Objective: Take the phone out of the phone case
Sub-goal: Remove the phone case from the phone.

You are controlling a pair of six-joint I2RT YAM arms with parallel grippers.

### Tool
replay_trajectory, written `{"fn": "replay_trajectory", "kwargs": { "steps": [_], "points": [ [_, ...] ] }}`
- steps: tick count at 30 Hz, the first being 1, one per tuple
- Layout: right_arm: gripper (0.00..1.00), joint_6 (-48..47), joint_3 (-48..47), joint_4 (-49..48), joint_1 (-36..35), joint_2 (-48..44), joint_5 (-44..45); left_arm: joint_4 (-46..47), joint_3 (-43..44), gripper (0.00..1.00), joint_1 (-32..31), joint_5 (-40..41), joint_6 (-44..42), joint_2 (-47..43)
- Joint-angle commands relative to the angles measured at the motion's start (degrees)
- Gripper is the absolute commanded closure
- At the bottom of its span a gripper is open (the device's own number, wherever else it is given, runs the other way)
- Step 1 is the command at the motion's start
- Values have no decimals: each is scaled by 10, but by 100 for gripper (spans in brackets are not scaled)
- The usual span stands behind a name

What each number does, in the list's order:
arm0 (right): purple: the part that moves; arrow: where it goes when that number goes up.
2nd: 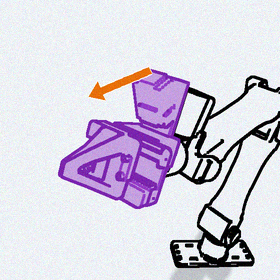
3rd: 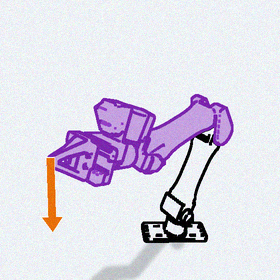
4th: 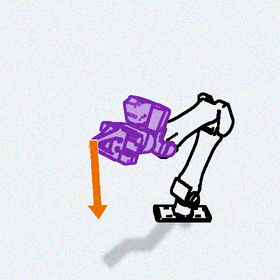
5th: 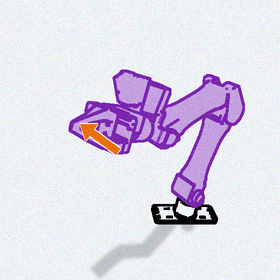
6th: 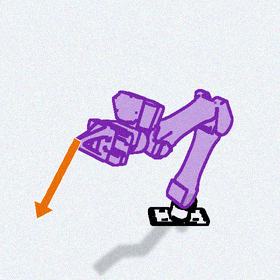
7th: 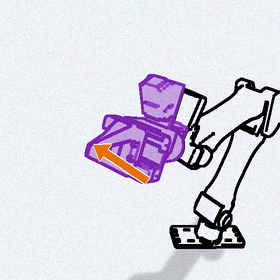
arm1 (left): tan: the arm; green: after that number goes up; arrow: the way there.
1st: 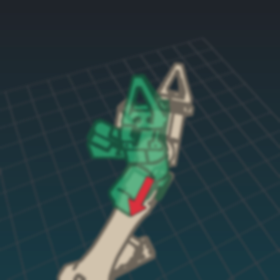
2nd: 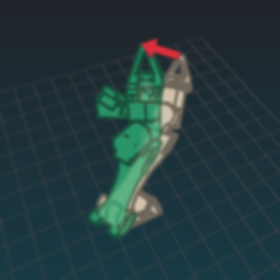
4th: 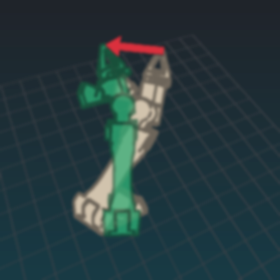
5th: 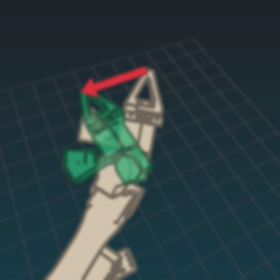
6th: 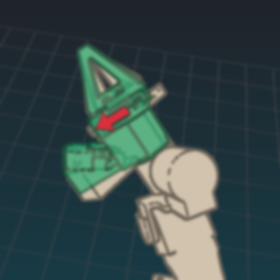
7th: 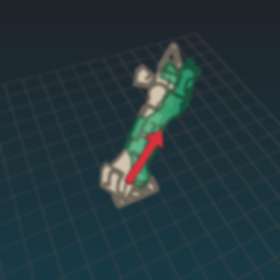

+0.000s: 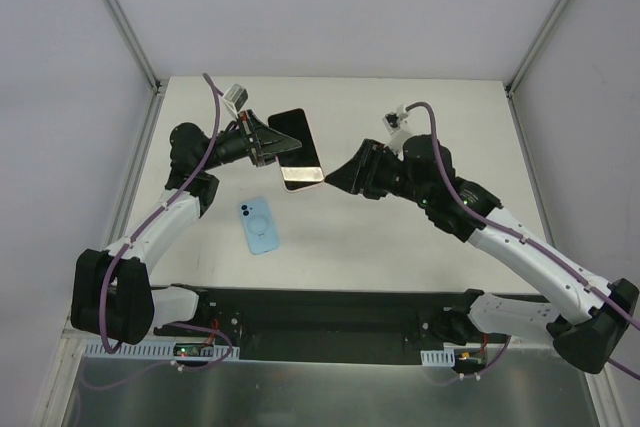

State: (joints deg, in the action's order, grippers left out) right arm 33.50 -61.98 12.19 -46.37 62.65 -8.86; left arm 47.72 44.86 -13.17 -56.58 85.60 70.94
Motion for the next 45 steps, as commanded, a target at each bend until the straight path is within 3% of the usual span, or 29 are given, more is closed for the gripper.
{"fn": "replay_trajectory", "kwargs": {
  "steps": [1,10,16,19,23,28,33,41,45],
  "points": [
    [46,1,3,-22,1,20,0,64,27,100,-5,-3,12,-15],
    [47,4,12,-35,1,60,2,96,25,100,-5,-3,39,-19],
    [46,32,26,-130,4,81,-48,106,17,100,-5,-2,50,-19],
    [46,62,39,-212,12,94,-92,112,8,100,-5,-2,52,-19],
    [46,160,77,-398,28,121,-157,130,-9,100,-4,-1,55,-14],
    [46,220,88,-513,30,142,-181,170,-34,100,-5,-4,71,4],
    [47,219,75,-508,31,149,-175,178,-41,100,-5,-4,70,15],
    [51,203,-3,-468,30,190,-170,106,-49,100,-39,8,10,-1],
    [58,203,-31,-466,32,202,-175,96,-57,100,-48,12,-1,-2]
  ]
}}
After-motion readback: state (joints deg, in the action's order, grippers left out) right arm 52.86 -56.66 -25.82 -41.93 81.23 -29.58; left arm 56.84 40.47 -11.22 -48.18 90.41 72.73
